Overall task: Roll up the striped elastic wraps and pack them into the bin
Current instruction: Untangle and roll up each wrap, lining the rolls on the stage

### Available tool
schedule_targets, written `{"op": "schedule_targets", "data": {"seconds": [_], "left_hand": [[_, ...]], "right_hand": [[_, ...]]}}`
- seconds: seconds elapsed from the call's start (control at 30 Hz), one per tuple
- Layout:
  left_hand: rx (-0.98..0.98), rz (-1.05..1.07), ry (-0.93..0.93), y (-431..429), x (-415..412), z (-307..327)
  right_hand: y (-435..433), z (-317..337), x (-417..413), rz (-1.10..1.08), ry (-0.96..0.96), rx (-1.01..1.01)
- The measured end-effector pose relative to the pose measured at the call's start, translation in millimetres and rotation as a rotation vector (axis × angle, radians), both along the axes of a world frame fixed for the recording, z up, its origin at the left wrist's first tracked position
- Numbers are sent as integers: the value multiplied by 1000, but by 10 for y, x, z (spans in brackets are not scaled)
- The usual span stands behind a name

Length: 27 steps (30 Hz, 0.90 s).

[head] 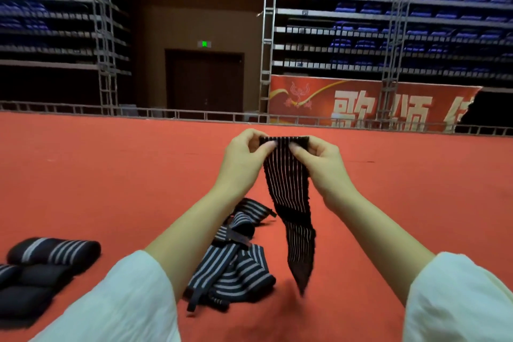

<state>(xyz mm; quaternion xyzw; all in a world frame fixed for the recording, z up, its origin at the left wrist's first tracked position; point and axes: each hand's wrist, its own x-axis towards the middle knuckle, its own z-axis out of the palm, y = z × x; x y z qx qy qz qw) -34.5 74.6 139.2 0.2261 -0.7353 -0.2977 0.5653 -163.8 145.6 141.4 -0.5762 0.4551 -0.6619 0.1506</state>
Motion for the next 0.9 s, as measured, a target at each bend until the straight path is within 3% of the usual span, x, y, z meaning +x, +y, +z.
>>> {"op": "schedule_targets", "data": {"seconds": [0.2,0.4,0.67,0.9], "left_hand": [[-104,88,81,394,661,489],[-126,215,84,613,1487,479],[138,307,-58,442,2369,-352],[427,410,-140,-309,2597,-1363]], "right_hand": [[372,533,565,153,46,-35],[379,502,1279,345,-20,3],[-154,-459,2106,492,-139,298],[-843,-1352,2262,430,-160,652]]}}
